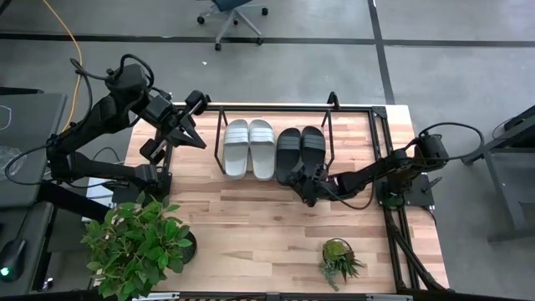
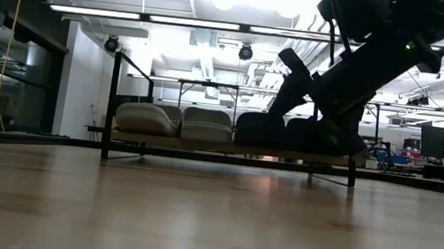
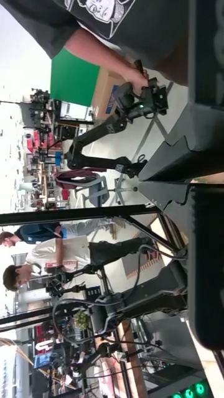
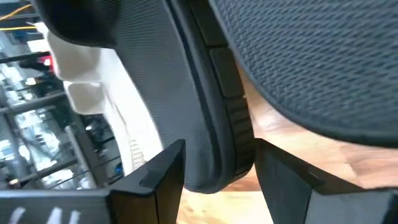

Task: Pick and place slides into the shelf
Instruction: Put the black slide on the shelf, then adjust the left black slide on the shelf

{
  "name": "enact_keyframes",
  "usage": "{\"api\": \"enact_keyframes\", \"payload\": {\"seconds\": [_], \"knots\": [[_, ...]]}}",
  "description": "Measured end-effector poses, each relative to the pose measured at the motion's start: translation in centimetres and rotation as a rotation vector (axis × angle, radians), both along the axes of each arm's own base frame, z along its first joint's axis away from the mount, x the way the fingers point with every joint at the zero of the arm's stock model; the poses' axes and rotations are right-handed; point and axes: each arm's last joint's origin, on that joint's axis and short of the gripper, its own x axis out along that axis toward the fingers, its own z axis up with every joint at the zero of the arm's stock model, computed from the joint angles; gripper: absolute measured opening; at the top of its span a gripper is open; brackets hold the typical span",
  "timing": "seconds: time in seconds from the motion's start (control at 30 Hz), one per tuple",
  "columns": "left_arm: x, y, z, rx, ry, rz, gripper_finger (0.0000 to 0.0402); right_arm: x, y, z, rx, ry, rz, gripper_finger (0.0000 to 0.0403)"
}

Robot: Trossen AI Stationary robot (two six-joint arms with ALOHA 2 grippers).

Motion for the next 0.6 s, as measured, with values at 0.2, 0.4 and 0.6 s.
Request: {"api": "enact_keyframes", "payload": {"seconds": [0.2,0.4,0.6], "knots": [[0.0,0.0,-0.1,0.013,0.004,0.000,0.0003,0.4,0.5,0.7,0.004,0.103,0.033,0.0179],[0.0,0.0,-0.2,0.013,0.006,0.000,0.0003,0.6,1.8,1.6,-0.036,0.115,0.021,0.0179],[0.0,0.0,-0.2,0.013,0.007,0.000,0.0003,0.5,3.3,2.8,-0.097,0.206,0.041,0.0179]]}}
